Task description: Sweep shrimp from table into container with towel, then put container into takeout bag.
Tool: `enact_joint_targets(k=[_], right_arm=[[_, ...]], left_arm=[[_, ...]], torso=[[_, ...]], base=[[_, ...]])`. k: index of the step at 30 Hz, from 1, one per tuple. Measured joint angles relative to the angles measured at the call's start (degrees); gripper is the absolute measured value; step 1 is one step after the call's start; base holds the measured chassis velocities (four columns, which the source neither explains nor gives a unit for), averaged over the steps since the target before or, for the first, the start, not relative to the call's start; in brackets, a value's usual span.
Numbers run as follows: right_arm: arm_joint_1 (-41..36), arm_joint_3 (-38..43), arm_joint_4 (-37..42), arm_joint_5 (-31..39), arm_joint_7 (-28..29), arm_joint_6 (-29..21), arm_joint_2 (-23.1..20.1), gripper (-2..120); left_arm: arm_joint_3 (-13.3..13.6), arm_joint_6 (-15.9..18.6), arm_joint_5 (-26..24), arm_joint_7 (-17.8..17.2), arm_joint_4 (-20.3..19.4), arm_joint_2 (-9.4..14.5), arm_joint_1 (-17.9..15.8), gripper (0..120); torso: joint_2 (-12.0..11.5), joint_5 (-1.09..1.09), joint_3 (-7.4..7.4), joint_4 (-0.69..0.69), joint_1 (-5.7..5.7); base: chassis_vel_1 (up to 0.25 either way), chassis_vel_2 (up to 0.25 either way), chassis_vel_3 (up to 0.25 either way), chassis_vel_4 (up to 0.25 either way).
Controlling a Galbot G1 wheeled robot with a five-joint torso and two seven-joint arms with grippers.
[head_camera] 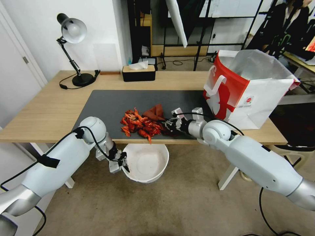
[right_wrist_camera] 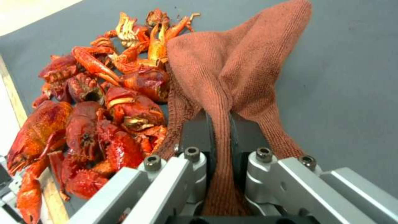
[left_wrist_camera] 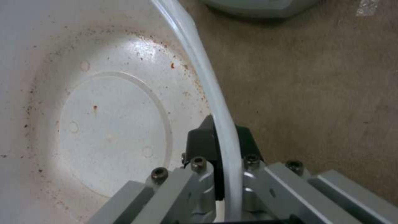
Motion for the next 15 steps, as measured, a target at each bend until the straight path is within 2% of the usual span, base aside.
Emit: enact_joint_targets(k=[15], right_arm=[[-3.7, 1.6, 5.8, 1.3, 1.4, -0.4, -3.6, 5]], left_arm=[[-0.5, 0.0, -0.1, 0.0, 0.2, 0.3, 0.8, 0]], torso=[[0.0, 0.0, 0.0, -0.01, 0.01]], base=[[0.0, 0.0, 0.0, 0.0]])
